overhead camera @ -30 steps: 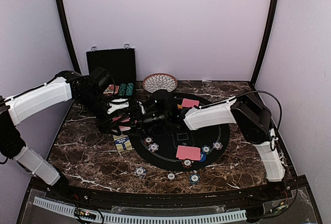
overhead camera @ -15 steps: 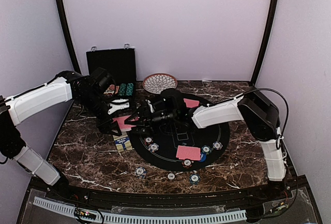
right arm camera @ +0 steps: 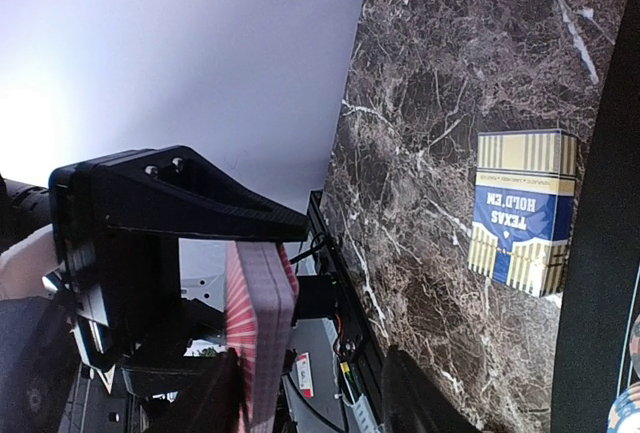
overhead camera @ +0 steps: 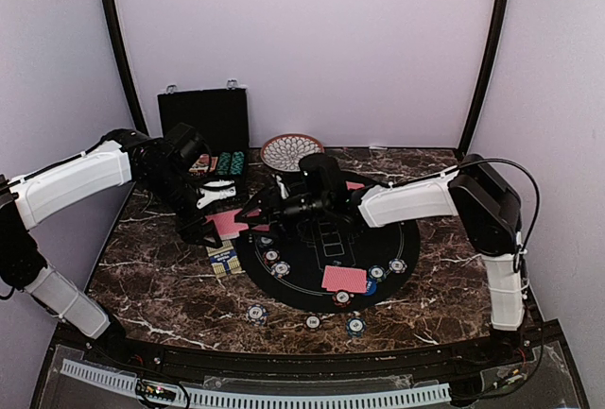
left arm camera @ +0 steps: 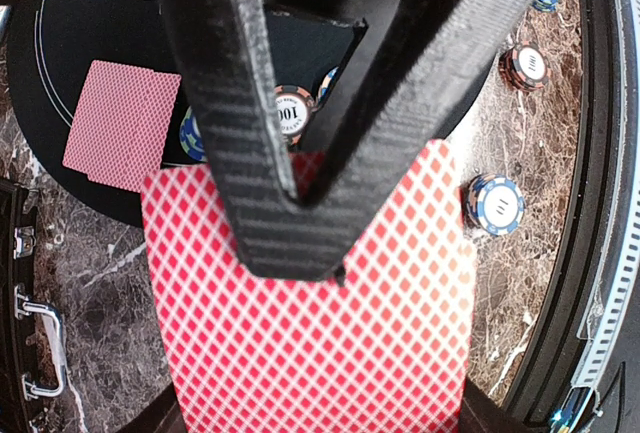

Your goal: Distribute texas hold em gaming equipment

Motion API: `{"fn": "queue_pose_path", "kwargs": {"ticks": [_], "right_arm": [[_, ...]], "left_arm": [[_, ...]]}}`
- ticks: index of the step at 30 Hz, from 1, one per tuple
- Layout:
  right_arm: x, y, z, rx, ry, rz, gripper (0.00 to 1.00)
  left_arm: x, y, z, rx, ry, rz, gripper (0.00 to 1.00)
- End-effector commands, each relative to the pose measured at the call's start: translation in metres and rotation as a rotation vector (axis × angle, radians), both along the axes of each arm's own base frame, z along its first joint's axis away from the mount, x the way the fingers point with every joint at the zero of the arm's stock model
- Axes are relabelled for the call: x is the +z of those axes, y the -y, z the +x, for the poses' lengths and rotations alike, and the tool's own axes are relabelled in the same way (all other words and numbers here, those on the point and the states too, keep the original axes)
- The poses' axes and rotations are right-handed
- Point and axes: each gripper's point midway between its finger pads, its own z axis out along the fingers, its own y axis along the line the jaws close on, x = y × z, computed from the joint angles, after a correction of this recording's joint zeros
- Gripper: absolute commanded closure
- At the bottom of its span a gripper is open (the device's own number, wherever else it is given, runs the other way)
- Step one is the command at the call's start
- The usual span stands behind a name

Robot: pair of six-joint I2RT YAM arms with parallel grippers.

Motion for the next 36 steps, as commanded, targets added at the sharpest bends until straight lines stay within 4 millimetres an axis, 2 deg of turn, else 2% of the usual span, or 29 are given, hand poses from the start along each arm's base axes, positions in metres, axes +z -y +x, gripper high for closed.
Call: {"fn": "queue_pose_path", "kwargs": {"ticks": [1, 11, 19, 36], "right_arm": [[0.026, 0.008, 0.003, -0.021, 0.036, 0.02, 0.59], [0.034, 0.015, -0.005, -0.02, 0.028, 0.028, 0.74], [0.047, 0.009, -0.013, 0.005, 0.033, 0.058, 0.83], [0.048, 0.008, -0.02, 0.027, 0.023, 0.059, 0.98]], "left_arm": [[0.013, 0.002, -0.006, -0.018, 0.016, -0.034, 1.0], [0.011, 0.001, -0.006, -0.017, 0.016, -0.029, 1.0], [0.009, 0.0, -0.005, -0.016, 0.015, -0.02, 1.0], [0.005, -0.004, -0.004, -0.014, 0.023, 0.002, 1.0]]}}
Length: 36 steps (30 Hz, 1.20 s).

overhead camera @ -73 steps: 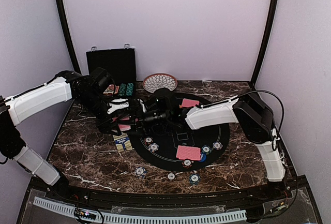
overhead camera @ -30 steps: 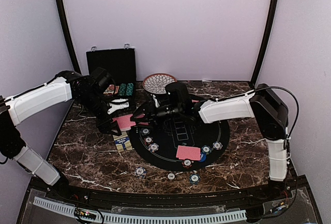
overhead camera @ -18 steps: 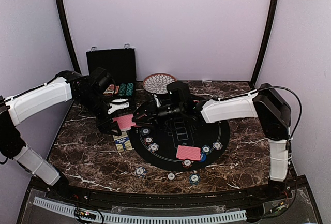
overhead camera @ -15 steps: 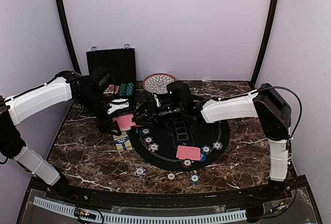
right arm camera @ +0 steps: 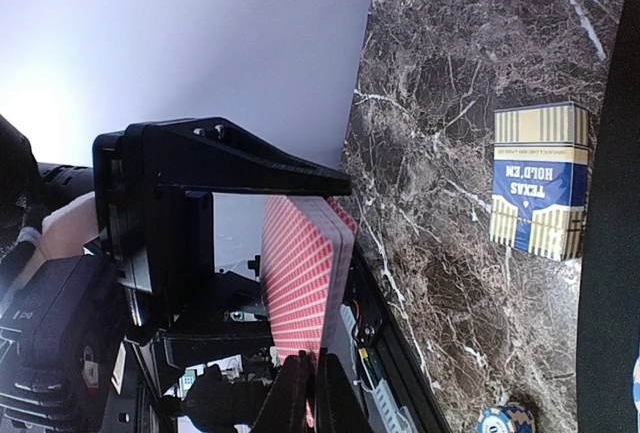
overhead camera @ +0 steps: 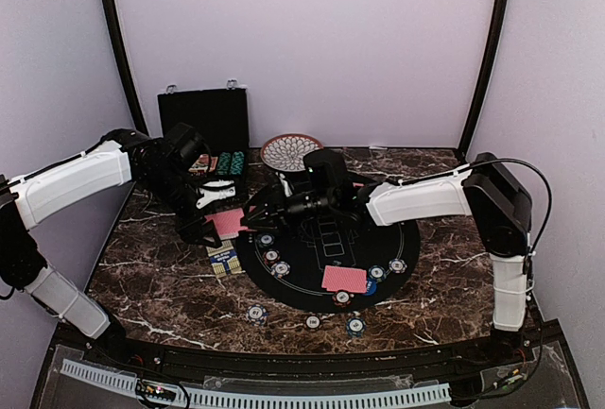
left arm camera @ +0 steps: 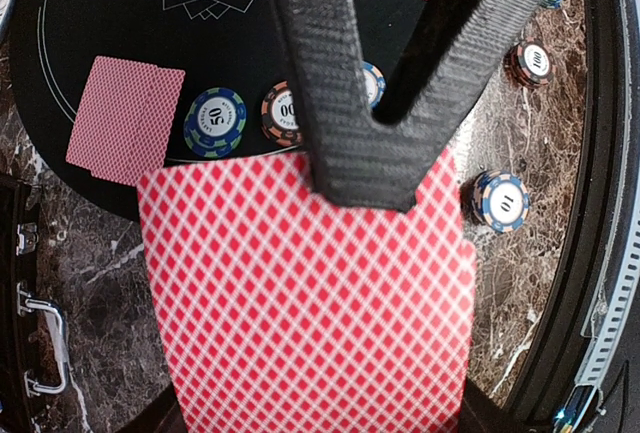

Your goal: Distribute texas hold em gaming equipment

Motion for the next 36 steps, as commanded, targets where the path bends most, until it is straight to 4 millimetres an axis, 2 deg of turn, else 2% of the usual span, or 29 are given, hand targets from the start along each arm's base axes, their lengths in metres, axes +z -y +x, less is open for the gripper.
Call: {"fn": "queue_pose_path", "kwargs": {"ticks": [1, 13, 18, 23, 28, 31, 33, 36], "right_arm": [[0.031, 0.001, -0.005, 0.015, 0.048, 0.058, 0.99], [0.041, 0.014, -0.001, -0.006, 0.059, 0.065, 1.0], [0.037, 0.032, 0.005, -0.03, 0.074, 0.025, 1.0], [0.035, 0.061, 0.017, -0.068, 0.123, -0.051, 1.0], [0.028, 0.102, 0.04, -0.124, 0.241, -0.26, 1.0], [0.023, 0.134, 0.064, -0.197, 0.362, -0.463, 1.0], [0.011, 0.157, 0.075, -0.225, 0.411, -0.643, 1.0], [0.01, 0.185, 0.099, -0.293, 0.511, -0.86, 1.0]], "left_arm": [[0.005, -0.002, -0.005, -0.015, 0.018, -0.004, 1.0], [0.002, -0.005, -0.003, -0.01, 0.023, 0.014, 1.0], [0.001, -0.007, -0.004, -0.006, 0.024, 0.02, 1.0], [-0.001, -0.009, -0.006, -0.007, 0.02, 0.029, 1.0], [-0.004, -0.011, -0.007, -0.006, 0.017, 0.038, 1.0], [-0.004, -0.011, -0.007, -0.006, 0.016, 0.039, 1.0], [-0.004, -0.011, -0.007, -0.004, 0.016, 0.036, 1.0], [-0.004, -0.011, -0.007, -0.003, 0.014, 0.037, 1.0]]}}
